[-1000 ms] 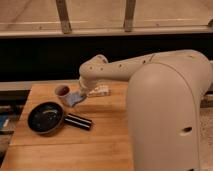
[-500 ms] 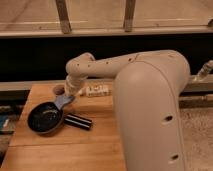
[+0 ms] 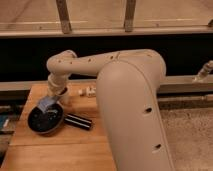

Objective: Place the white sponge in the ceramic bowl

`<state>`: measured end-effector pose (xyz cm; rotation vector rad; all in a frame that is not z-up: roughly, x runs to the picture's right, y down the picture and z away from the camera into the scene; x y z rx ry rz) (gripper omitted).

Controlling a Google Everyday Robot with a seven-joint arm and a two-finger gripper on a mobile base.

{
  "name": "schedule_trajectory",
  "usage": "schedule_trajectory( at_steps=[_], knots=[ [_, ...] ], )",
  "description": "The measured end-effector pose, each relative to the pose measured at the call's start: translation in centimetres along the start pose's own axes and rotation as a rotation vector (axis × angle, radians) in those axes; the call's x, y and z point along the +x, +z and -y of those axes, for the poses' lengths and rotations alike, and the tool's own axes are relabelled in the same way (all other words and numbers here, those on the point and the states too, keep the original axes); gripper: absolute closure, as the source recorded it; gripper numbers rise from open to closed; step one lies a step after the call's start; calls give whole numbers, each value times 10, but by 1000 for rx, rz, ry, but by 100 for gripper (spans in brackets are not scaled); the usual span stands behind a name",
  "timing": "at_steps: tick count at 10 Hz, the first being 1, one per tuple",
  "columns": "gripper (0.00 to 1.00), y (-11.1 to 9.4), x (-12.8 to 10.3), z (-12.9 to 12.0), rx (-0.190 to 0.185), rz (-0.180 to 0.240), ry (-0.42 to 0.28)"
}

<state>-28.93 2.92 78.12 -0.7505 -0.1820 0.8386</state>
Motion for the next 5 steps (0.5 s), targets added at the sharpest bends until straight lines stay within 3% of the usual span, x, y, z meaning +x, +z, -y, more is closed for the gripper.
schedule_trajectory(
  at_steps=[2, 5],
  knots=[
    [96, 9, -3, -16, -54, -29, -58],
    [69, 9, -3, -16, -59, -31, -62]
  ],
)
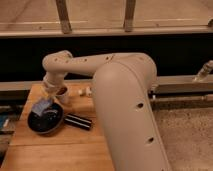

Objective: Place the white sponge in the ceramic bowl

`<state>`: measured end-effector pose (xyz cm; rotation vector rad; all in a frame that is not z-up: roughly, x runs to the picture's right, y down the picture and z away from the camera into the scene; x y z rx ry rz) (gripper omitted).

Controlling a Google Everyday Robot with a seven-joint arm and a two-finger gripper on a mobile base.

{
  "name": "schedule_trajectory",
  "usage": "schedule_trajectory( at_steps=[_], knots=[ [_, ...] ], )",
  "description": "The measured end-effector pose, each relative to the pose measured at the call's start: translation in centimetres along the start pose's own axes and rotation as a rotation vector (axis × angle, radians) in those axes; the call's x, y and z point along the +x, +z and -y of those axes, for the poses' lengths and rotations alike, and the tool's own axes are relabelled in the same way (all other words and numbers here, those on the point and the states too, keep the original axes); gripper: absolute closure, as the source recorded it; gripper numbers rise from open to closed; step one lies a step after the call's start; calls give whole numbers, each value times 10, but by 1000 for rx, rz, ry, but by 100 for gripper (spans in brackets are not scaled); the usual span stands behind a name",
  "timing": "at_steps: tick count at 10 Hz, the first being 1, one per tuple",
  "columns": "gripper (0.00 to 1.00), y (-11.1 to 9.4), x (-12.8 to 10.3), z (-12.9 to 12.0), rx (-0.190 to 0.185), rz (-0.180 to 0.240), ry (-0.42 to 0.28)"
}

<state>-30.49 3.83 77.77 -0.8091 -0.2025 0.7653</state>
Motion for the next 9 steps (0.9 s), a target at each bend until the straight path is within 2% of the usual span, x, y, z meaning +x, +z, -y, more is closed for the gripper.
schedule_trajectory(
  at_steps=[4, 5, 9],
  knots=[
    [27, 0, -1, -1, -1, 0, -2],
    [21, 0, 0, -1, -1, 0, -1],
    [20, 0, 0, -1, -1, 0, -1]
  ],
)
